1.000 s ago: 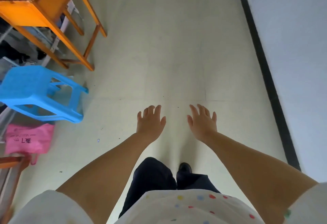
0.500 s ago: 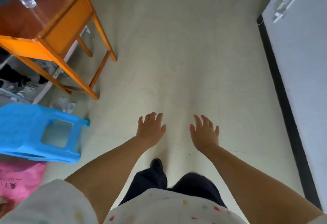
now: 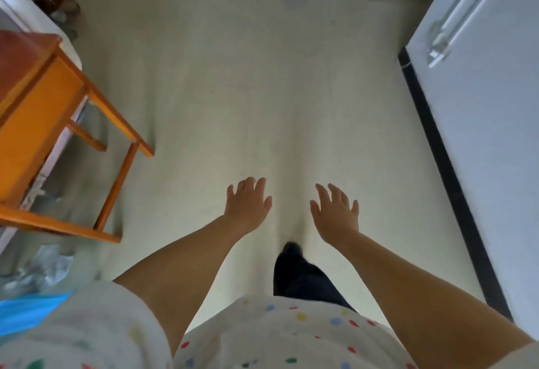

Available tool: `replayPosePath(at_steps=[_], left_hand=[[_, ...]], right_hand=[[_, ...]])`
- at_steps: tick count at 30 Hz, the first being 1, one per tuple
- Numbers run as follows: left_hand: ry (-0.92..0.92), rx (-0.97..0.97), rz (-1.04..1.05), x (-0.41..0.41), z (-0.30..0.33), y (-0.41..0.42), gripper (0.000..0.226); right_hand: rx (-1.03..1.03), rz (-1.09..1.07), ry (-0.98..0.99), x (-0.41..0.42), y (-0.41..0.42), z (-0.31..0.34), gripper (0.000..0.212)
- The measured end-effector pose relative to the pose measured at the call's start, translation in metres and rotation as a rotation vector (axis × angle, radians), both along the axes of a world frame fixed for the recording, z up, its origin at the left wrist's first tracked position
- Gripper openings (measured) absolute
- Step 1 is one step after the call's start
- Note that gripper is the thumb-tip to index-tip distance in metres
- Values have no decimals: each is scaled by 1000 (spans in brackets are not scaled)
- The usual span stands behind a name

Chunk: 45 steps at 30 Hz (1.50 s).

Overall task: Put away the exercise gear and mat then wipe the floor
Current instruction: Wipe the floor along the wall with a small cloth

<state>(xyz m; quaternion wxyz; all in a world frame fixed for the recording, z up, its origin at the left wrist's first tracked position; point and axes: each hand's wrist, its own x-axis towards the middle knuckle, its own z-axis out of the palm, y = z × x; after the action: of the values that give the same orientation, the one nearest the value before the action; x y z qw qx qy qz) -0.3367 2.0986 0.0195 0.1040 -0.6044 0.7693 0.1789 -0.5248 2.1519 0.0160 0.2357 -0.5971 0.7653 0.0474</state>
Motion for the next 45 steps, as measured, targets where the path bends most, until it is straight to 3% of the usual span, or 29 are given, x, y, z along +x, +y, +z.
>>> replayPosePath(at_steps=[6, 14, 22, 30, 40, 45], left_hand=[[85, -31, 49, -47, 16, -137, 51], [1, -68, 24, -44, 2, -343, 50], [-60, -134, -128, -51, 33, -600, 50], [-23, -128, -249, -136, 22, -799, 52], [-61, -160, -151, -228, 27, -1047, 53], [-12, -146, -70, -251, 27, -1168, 53]], right_hand=[[5, 48, 54, -53, -160, 22, 52], [5, 126, 26, -56, -366, 4, 52], [-84, -66, -14, -72, -599, 33, 52], [-35, -154, 33, -145, -777, 18, 51], [-13, -23, 88, -259, -1040, 32, 51], [-17, 30, 71, -271, -1173, 25, 50]])
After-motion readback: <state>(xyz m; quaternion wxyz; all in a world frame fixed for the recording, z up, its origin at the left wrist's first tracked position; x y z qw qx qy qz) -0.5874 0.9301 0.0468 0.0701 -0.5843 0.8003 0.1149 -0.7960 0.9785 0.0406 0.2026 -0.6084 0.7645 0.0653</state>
